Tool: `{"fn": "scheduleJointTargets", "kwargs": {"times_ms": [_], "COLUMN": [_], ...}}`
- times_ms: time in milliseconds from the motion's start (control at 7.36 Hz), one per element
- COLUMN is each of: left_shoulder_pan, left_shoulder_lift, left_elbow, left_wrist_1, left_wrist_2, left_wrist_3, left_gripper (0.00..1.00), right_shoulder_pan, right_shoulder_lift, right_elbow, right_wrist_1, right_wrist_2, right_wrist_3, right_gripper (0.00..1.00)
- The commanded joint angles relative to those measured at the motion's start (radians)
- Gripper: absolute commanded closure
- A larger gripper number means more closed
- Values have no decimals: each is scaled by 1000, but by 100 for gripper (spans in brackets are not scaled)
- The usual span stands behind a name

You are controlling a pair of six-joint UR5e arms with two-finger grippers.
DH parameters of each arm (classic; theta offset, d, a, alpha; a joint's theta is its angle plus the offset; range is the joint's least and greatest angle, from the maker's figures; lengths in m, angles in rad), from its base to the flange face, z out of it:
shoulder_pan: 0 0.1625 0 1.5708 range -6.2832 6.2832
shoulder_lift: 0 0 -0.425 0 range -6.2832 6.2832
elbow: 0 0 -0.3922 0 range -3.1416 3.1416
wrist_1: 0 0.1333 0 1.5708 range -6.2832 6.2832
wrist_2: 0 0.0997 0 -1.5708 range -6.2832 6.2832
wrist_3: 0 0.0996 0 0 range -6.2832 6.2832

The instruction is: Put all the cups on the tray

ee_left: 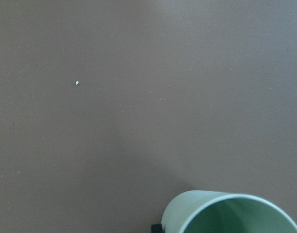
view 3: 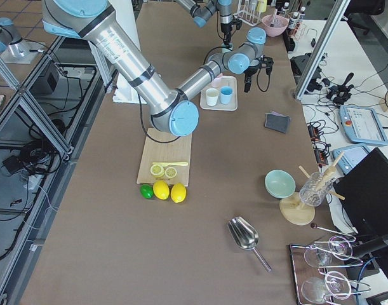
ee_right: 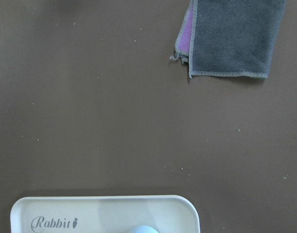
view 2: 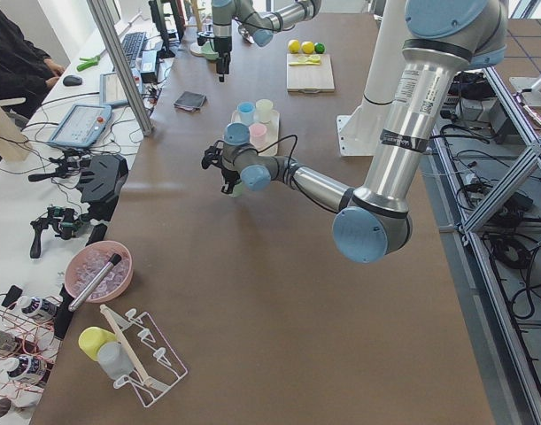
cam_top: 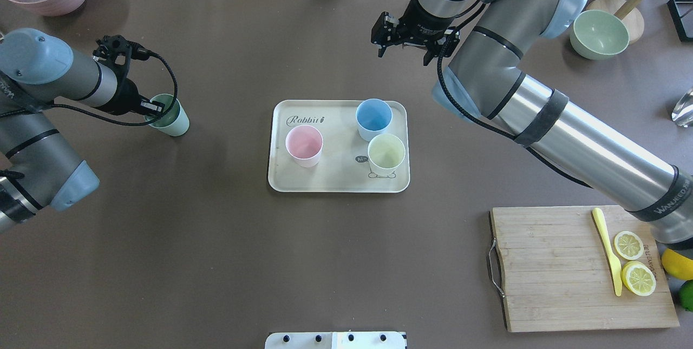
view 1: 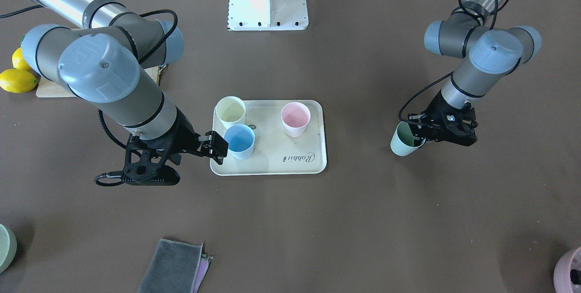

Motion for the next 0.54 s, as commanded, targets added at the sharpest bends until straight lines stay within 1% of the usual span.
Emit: {"fn": "scheduleJointTargets", "kwargs": {"times_ms": [0,136,272,407], "left_shoulder_pan": [-9,38,112,181], "left_shoulder_lift": [-99,-176,-257,-350], "left_elbow": [-101,-78,-23,64], "left_wrist_1": [220,236,236,236], "left_wrist_2": [-17,-11,73,163], "left_wrist_3": [-85,-197,-280,-349], "left_gripper": [100,100,100,100], "right_shoulder_pan": [61,74,97,123], "right_shoulder_lift": [-64,-144,-202,-239], "right_elbow": [75,147,178,186], "right_wrist_1": [-61,-84,-92,-92], "right_wrist_2": [57,57,57,57], "right_wrist_3": [-95,-167,-234,-297], "right_gripper": [0,0,0,0]}}
